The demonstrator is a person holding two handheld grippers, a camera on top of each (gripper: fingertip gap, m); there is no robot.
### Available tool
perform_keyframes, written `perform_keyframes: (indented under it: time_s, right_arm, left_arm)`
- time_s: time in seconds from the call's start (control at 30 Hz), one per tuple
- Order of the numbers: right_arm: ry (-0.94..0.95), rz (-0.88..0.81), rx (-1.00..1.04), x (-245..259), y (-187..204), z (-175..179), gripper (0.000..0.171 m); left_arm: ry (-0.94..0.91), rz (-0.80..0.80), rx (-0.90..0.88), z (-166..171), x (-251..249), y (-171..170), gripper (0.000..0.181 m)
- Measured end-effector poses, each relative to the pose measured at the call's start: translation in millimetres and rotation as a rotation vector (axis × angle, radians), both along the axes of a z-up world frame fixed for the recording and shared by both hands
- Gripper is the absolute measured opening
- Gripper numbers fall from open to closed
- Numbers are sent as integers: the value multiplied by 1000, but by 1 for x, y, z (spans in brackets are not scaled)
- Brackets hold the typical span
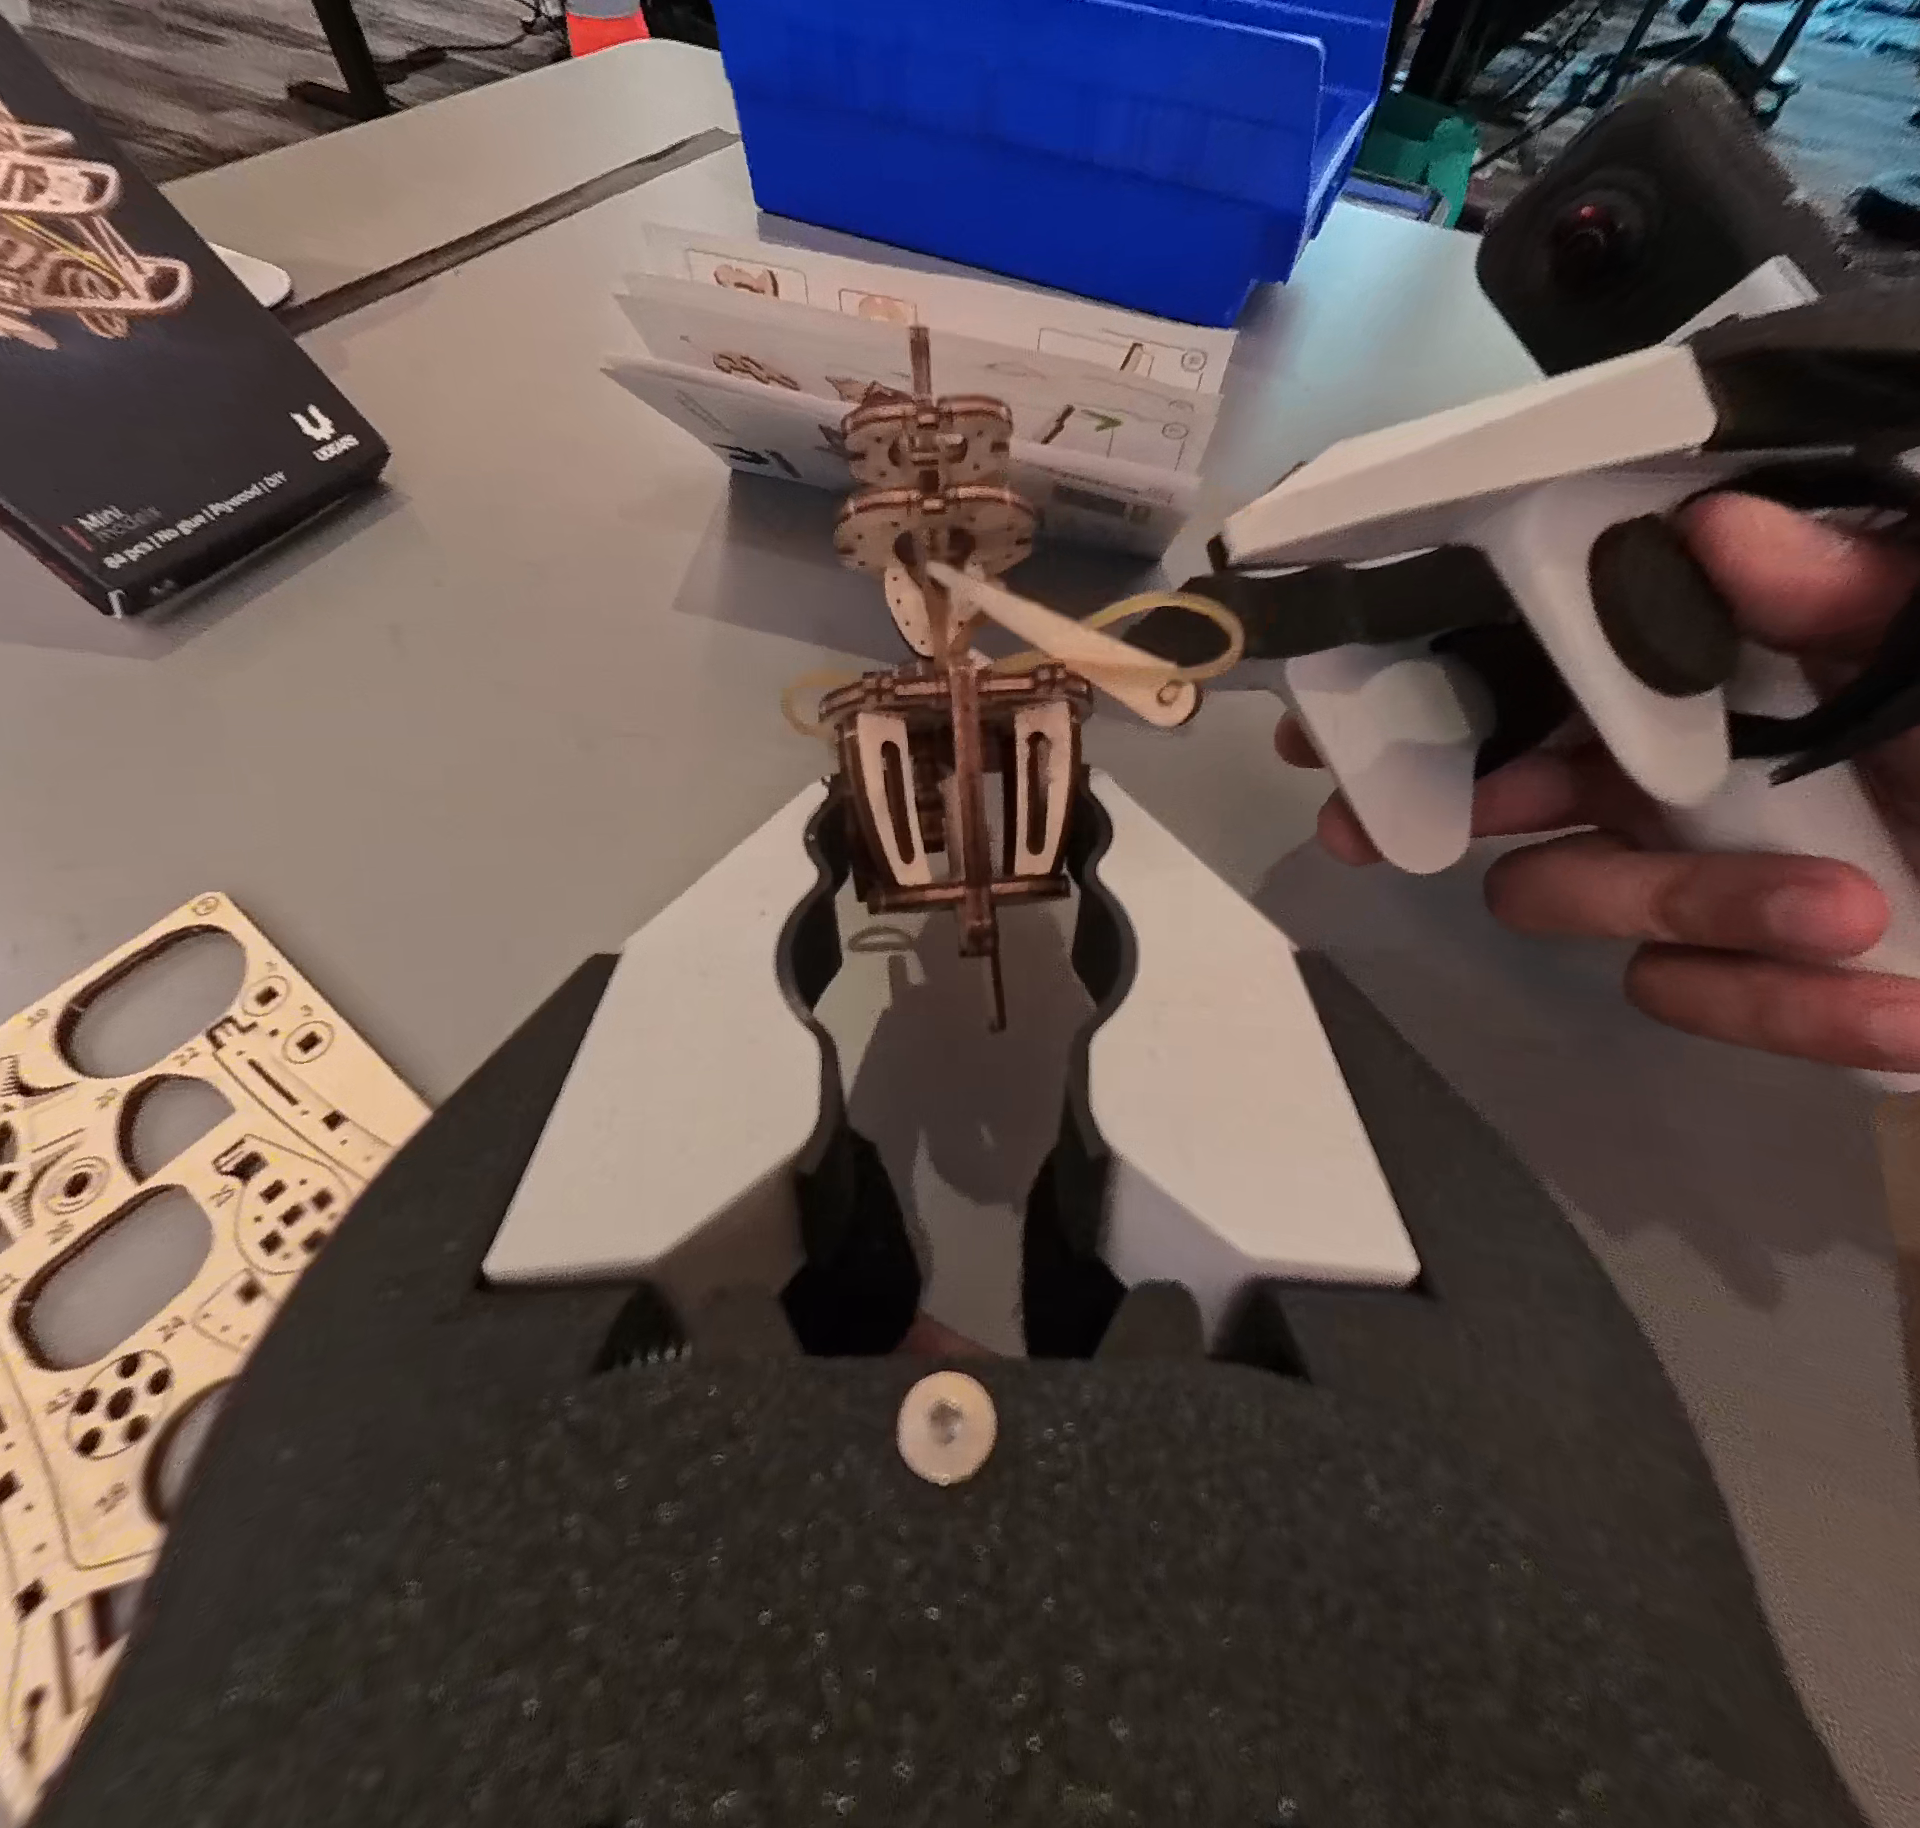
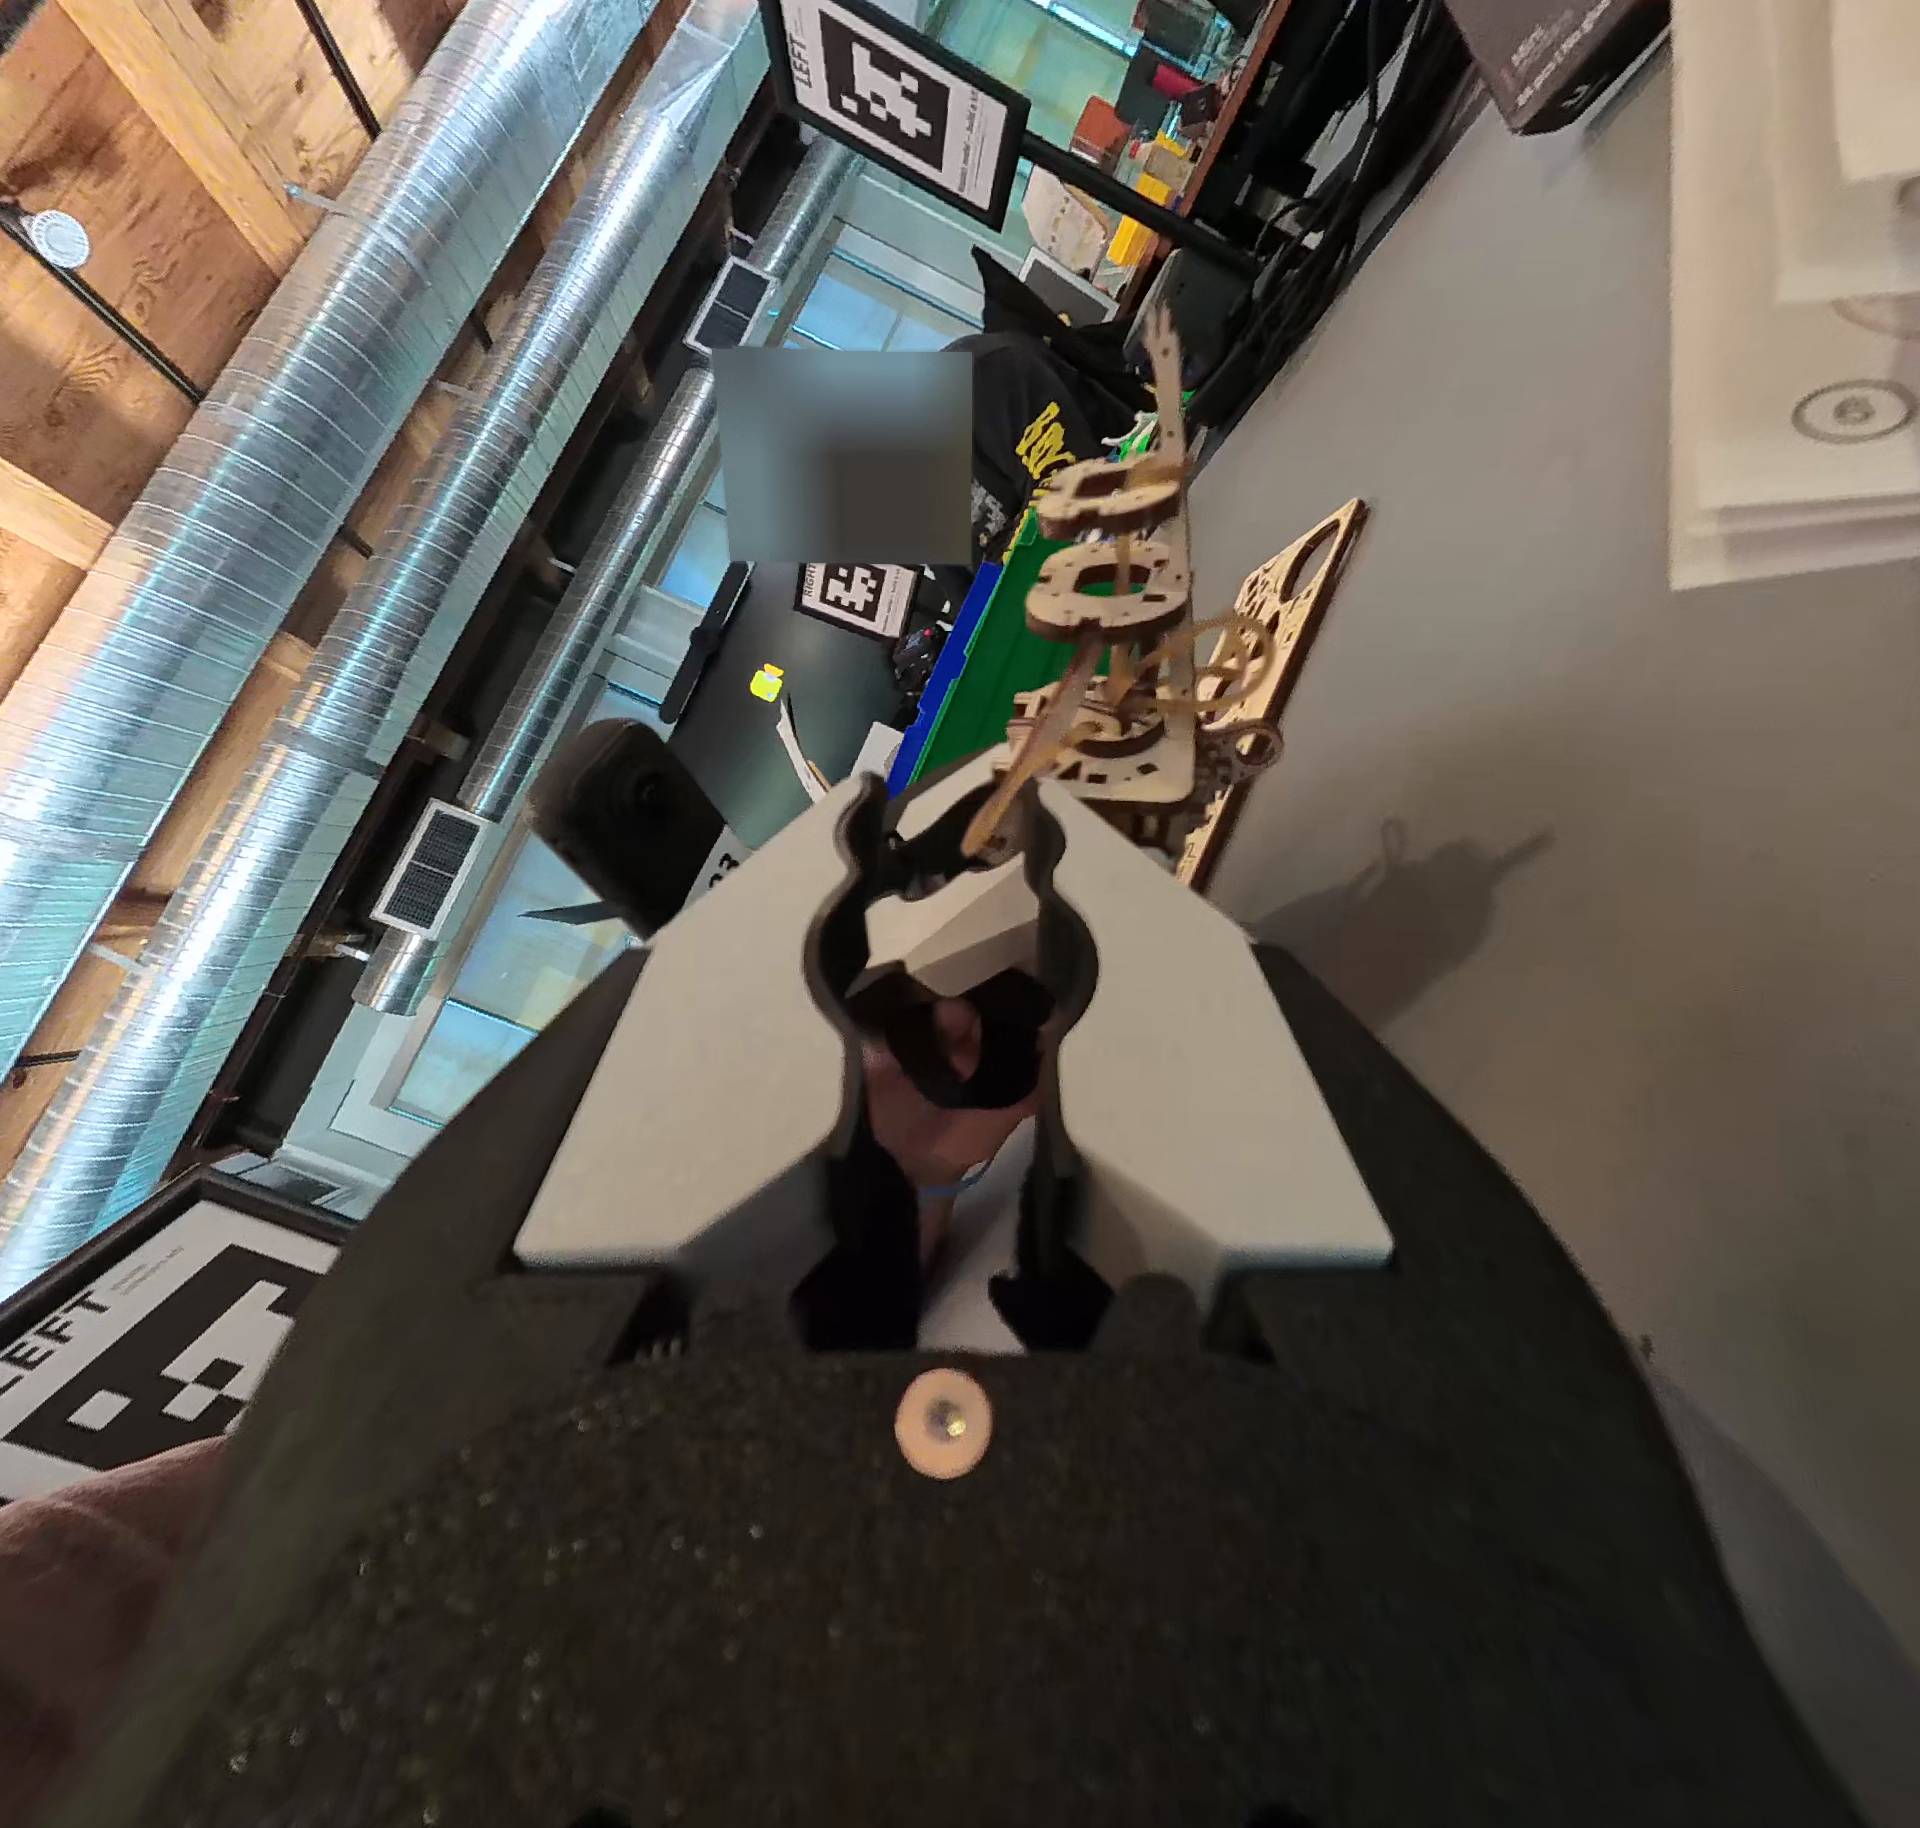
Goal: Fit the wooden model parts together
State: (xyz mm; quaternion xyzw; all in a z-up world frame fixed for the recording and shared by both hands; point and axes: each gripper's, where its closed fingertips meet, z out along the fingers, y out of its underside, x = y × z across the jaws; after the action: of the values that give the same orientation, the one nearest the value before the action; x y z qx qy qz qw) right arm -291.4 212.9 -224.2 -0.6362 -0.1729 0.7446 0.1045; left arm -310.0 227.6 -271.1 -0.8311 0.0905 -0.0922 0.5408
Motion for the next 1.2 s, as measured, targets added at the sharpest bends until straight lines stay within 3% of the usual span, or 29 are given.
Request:
perform_keyframes:
  time_s: [0.47, 0.63, 0.73, 0.83, 0.93, 1.07, 1.2]
  right_arm:
    - [-21, 70, 35, 15, -5, -1, 27]
    - [-147, 146, 136, 32, -4, -20, 20]
    - [-284, 225, 402, 49, 5, -32, 15]
    - [-424, 311, 853, 66, 20, -46, 15]
    - [-387, 312, 1255, 66, 34, -43, 15]
    - [-583, 500, 1509, 67, 46, -72, 9]
    - [-541, 692, 1608, 62, 43, -80, 1]
  left_arm:
    - [-6, -21, 14, 3, 4, -1, 39]
    - [25, -16, 12, 1, 1, -1, 39]
    - [84, -4, 10, -2, -4, -1, 39]
    - [146, -4, 8, -6, -5, -1, 39]
    - [200, -19, 5, -10, -3, -1, 39]
    - [234, -74, 26, -9, 6, -3, 39]
    - [268, -77, 18, -11, 2, -5, 39]
